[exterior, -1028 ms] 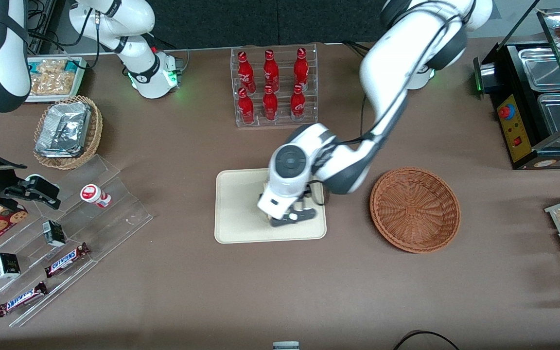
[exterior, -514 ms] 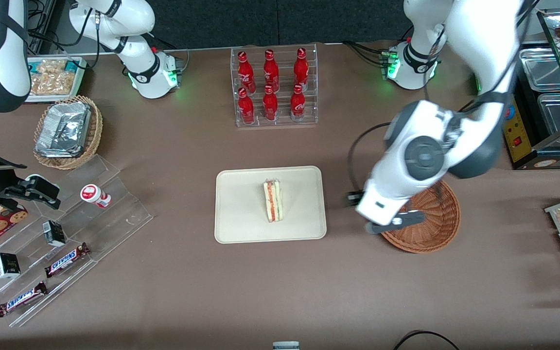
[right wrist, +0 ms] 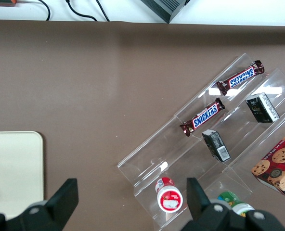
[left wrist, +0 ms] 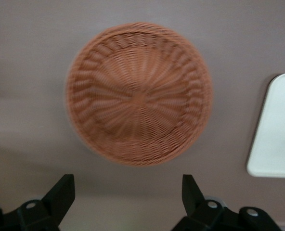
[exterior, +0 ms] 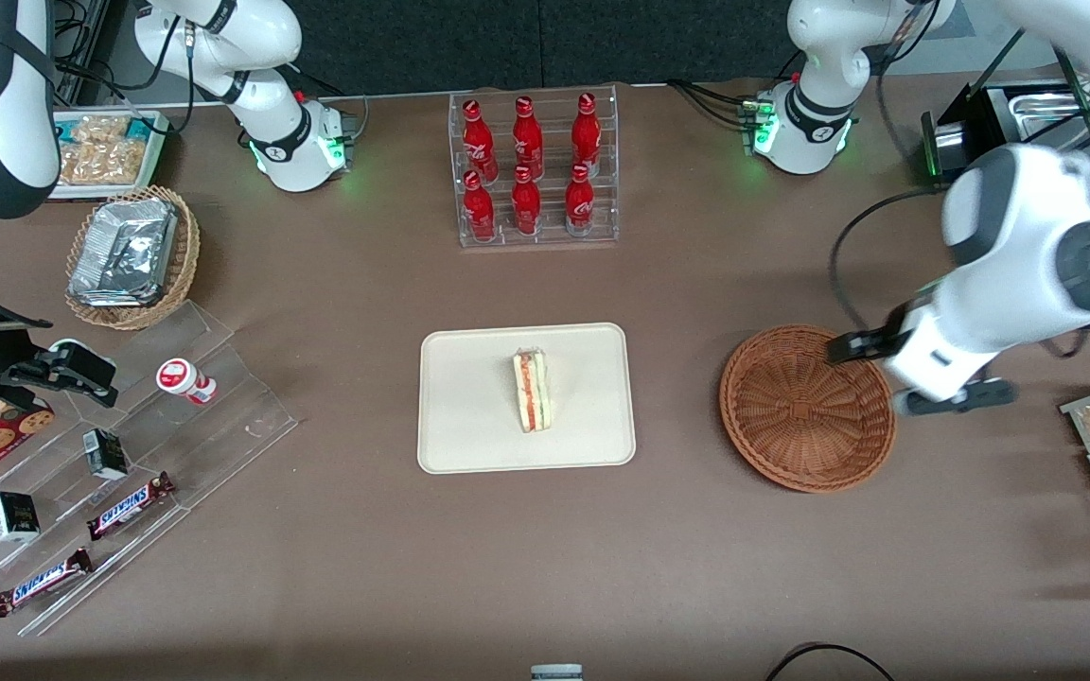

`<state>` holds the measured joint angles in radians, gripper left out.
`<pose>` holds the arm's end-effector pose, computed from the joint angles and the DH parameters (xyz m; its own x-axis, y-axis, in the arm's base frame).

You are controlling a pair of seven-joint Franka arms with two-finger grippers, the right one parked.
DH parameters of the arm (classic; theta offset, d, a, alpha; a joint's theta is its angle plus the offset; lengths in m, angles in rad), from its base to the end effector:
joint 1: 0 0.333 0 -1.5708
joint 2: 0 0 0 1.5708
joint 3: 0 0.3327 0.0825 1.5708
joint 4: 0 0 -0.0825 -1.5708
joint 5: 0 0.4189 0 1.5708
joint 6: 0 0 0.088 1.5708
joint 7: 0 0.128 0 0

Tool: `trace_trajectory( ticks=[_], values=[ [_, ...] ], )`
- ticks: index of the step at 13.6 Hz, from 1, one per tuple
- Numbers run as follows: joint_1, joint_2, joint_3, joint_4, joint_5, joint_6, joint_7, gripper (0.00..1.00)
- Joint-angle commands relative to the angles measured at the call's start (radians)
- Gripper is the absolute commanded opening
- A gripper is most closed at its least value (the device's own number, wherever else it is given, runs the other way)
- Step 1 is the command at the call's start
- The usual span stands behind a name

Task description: Place sandwich from basket to tray

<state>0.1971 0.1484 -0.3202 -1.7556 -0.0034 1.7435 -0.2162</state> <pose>0.6153 -0.0687 0.4549 0.9830 0.0911 -0.1595 0.0948 -0.9954 0.0159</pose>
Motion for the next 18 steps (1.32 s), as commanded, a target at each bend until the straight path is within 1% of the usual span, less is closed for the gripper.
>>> trace_trajectory(
  ticks=[1, 3, 5, 6, 12, 14, 15, 16, 17, 18],
  values=[
    [0.080, -0.136, -0.007, -0.048, -0.018, -0.070, 0.108, 0.99],
    [0.104, -0.196, -0.005, -0.001, -0.017, -0.148, 0.135, 0.99],
    [0.104, -0.190, -0.005, 0.138, -0.006, -0.276, 0.136, 1.00],
    [0.104, -0.185, -0.005, 0.183, -0.004, -0.315, 0.136, 1.00],
    [0.104, -0.182, -0.007, 0.202, 0.002, -0.314, 0.135, 1.00],
    [0.072, -0.173, -0.004, 0.197, 0.006, -0.311, 0.127, 1.00],
    [0.026, -0.173, 0.012, 0.199, 0.016, -0.311, 0.123, 1.00],
    [-0.029, -0.162, 0.077, 0.200, 0.026, -0.308, 0.121, 1.00],
    [-0.110, -0.152, 0.152, 0.202, 0.028, -0.308, 0.121, 1.00],
    [-0.155, -0.150, 0.206, 0.202, 0.028, -0.303, 0.121, 1.00]
  ],
)
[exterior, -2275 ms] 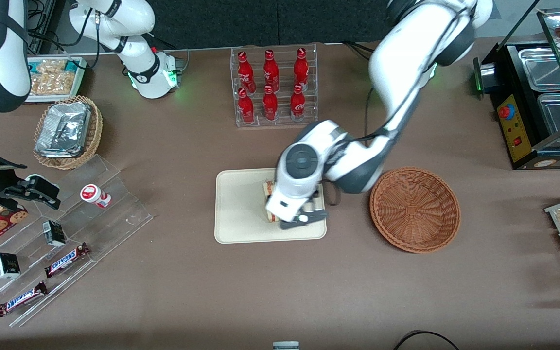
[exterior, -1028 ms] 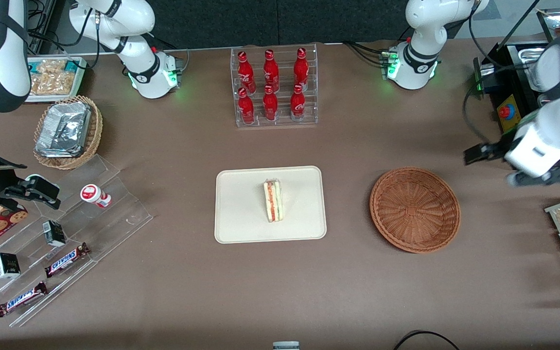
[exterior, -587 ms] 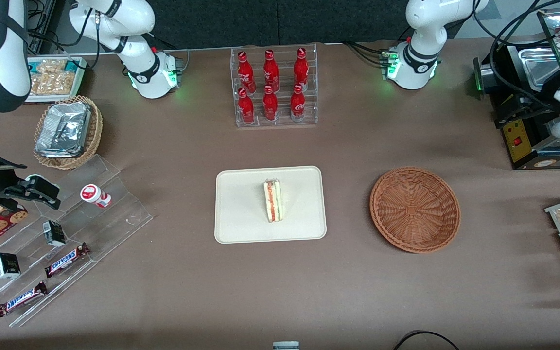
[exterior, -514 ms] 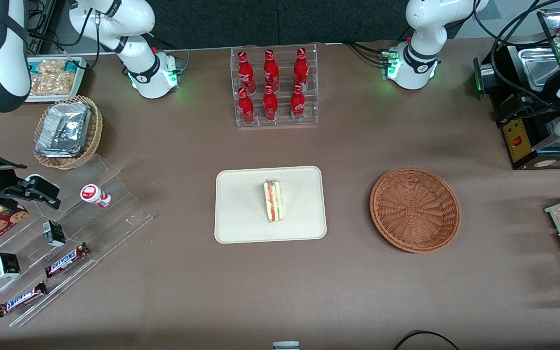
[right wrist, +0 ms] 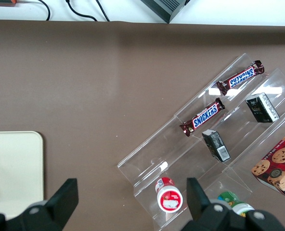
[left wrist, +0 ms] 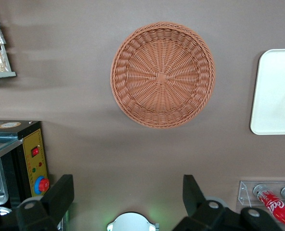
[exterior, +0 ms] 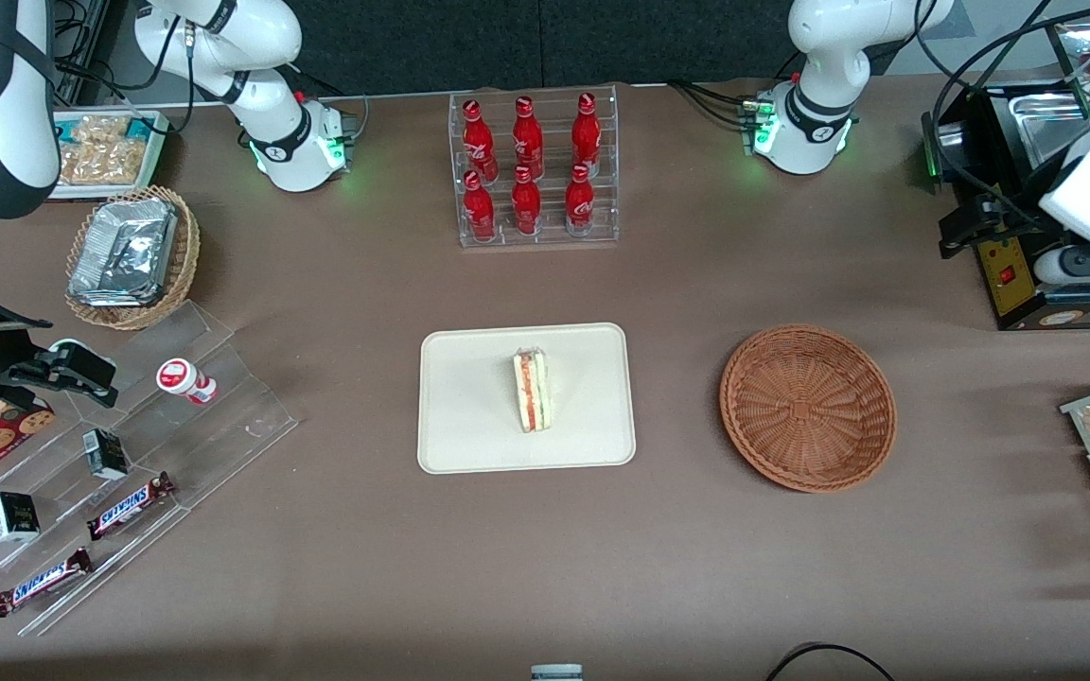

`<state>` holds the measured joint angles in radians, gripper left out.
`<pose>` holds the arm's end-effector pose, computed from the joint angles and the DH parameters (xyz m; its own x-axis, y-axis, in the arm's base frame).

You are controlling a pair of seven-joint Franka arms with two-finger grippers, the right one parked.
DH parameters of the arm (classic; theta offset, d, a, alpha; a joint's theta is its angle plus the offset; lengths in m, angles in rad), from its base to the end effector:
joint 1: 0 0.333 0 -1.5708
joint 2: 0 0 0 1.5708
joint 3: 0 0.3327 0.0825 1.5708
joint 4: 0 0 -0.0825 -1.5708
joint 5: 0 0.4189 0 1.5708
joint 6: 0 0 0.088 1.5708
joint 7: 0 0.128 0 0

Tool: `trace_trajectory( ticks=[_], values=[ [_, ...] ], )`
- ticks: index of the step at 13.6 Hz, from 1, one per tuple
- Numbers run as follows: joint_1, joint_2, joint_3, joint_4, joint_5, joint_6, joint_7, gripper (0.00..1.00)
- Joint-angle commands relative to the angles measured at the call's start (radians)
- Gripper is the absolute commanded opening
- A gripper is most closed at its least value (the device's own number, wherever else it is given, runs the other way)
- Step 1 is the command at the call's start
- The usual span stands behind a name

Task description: Place sandwich from basket to tray

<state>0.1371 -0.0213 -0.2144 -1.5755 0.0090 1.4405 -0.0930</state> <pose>0.5642 -0.0437 0.6194 0.9935 0.0179 -0.1122 0.0153 -0.9996 -0.0241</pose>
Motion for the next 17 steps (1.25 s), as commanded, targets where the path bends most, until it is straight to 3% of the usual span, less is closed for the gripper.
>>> trace_trajectory(
  ticks=[1, 13, 17],
  values=[
    [-0.112, 0.020, 0.121, 0.020, 0.017, 0.009, -0.001, 1.00],
    [-0.099, 0.020, 0.122, 0.017, 0.016, 0.018, 0.021, 1.00],
    [-0.064, 0.017, 0.124, 0.017, 0.026, 0.031, 0.127, 1.00]
  ],
)
